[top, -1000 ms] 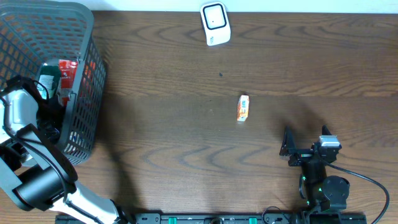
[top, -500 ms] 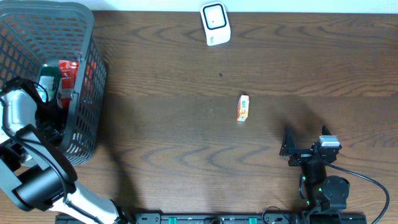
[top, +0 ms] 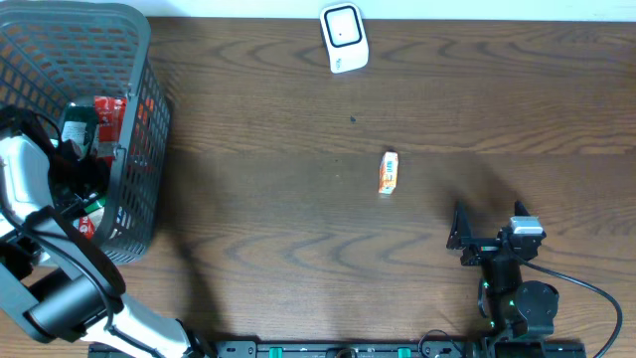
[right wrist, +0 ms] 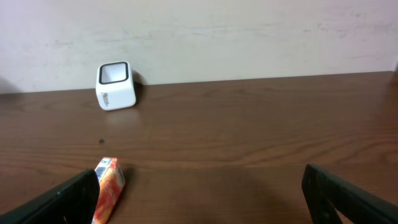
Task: Scan the item barcode
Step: 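Close the left gripper on the green lid and lift the jar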
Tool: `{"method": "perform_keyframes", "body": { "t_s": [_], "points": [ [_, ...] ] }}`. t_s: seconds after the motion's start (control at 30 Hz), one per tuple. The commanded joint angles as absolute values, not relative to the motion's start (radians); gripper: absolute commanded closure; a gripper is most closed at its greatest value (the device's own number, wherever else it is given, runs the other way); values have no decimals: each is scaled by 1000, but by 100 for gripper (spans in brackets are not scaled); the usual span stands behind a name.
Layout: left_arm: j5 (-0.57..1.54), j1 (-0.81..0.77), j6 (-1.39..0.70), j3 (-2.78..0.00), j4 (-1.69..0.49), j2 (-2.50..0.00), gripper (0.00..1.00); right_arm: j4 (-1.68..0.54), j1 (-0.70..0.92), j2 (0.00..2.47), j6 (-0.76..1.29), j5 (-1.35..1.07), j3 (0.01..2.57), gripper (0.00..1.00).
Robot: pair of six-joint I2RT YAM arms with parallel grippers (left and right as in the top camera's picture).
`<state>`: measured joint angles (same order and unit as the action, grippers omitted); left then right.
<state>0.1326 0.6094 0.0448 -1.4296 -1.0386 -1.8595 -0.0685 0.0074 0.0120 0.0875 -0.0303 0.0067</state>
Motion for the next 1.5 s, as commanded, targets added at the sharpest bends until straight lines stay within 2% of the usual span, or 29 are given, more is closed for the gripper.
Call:
{"method": "perform_keyframes", "body": {
  "t_s": [0.0, 0.1, 0.2, 0.23, 0.33, 0.4, 0.73, 0.77, 0.87, 0.9, 1.33, 1.47],
  "points": [
    [122, 610, 20, -1457, -1004, -1812, 50, -72, -5, 9, 97, -32, 5, 1],
    [122, 610, 20, -1448, -988, -1816, 43, -72, -5, 9, 97, -31, 5, 1],
    [122, 610, 20, -1426, -988, -1817, 18, -72, -5, 9, 96, -32, 5, 1],
    [122, 610, 20, -1420, -988, -1817, 14, -72, -5, 9, 96, -32, 5, 1],
    [123, 610, 1, -1413, -992, -1817, 5, -72, -5, 9, 97, -32, 5, 1],
    [123, 610, -21, -1413, -1007, -1817, 3, -72, -5, 9, 97, -31, 5, 1],
    [130, 598, -70, -1375, -1000, -1817, 4, -72, -5, 9, 97, -32, 5, 1],
    [130, 593, -69, -1372, -995, -1817, 6, -72, -5, 9, 97, -31, 5, 1],
    [129, 583, -69, -1370, -979, -1817, 21, -72, -5, 9, 97, -31, 5, 1],
    [129, 581, -69, -1369, -977, -1817, 23, -72, -5, 9, 97, -31, 5, 1],
    [104, 578, -68, -1313, -906, -1817, 23, -72, -5, 9, 97, -32, 5, 1],
    [103, 580, -68, -1323, -904, -1816, 33, -72, -5, 9, 97, -31, 5, 1]
  ]
}}
